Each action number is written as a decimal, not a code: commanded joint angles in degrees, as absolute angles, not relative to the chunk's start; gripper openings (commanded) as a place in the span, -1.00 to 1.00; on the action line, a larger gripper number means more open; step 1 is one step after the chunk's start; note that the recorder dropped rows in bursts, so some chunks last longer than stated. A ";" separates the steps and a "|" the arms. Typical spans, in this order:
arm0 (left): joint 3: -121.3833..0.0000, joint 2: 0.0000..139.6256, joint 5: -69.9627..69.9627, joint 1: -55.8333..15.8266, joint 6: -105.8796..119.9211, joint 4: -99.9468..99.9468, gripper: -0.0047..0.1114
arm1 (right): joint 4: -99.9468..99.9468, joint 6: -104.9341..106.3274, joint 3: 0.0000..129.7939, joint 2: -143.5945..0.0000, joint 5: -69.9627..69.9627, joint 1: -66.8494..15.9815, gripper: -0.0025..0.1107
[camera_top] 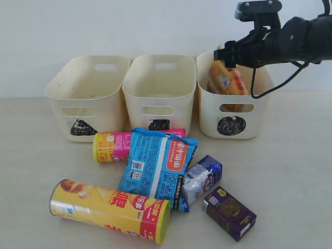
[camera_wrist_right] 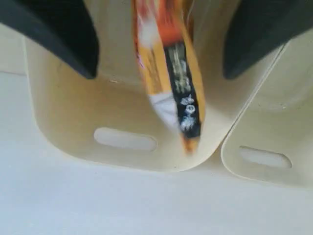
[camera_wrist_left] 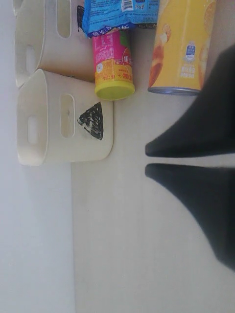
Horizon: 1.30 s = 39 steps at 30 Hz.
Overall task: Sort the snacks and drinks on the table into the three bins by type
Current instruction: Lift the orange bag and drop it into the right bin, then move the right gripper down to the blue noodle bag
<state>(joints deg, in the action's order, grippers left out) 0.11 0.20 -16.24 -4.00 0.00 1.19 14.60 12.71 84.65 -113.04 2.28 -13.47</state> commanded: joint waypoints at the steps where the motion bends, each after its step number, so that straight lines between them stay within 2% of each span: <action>1: 0.00 0.00 -15.92 -3.84 -0.41 0.71 -0.85 | 14.72 12.53 84.66 -112.10 0.73 -13.15 0.62; 9: 0.00 0.00 -15.92 -3.84 -0.41 0.71 -0.85 | 13.07 12.82 84.66 -107.42 10.05 -13.15 0.61; 11: 0.00 0.00 -15.92 -3.84 -0.41 0.71 -0.85 | 12.92 15.24 84.66 -105.34 14.80 -13.15 0.51; 15: 0.00 0.00 -15.92 -3.84 -0.41 0.71 -0.85 | 12.92 20.42 84.66 -101.44 26.48 -13.15 0.13; 18: 0.00 0.00 -15.92 -3.84 -0.41 0.71 -0.85 | 12.92 21.34 84.66 -99.32 33.49 -13.15 0.02; 21: 0.00 0.00 -15.92 -3.84 -0.41 0.71 -0.85 | 14.64 21.02 84.66 -97.75 41.23 -13.15 0.04; 25: 0.00 0.00 -15.92 -3.84 -0.41 0.71 -0.85 | 20.04 21.53 84.66 -98.03 51.75 -13.15 0.43; 27: 0.00 0.00 -15.92 -3.84 -0.41 0.71 -0.85 | 23.87 22.28 84.66 -98.92 56.25 -13.15 0.52; 31: 0.00 0.00 -15.92 -3.84 -0.41 0.71 -0.85 | 36.63 25.65 84.66 -100.66 58.42 -13.15 0.52; 39: 0.00 0.00 -15.92 -3.84 -0.41 0.71 -0.85 | 35.43 24.39 84.66 -109.58 52.96 -20.31 0.52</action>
<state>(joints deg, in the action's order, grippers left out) 0.11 0.20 -16.24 -4.00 0.00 1.19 35.89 24.76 84.65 -107.78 54.68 -19.45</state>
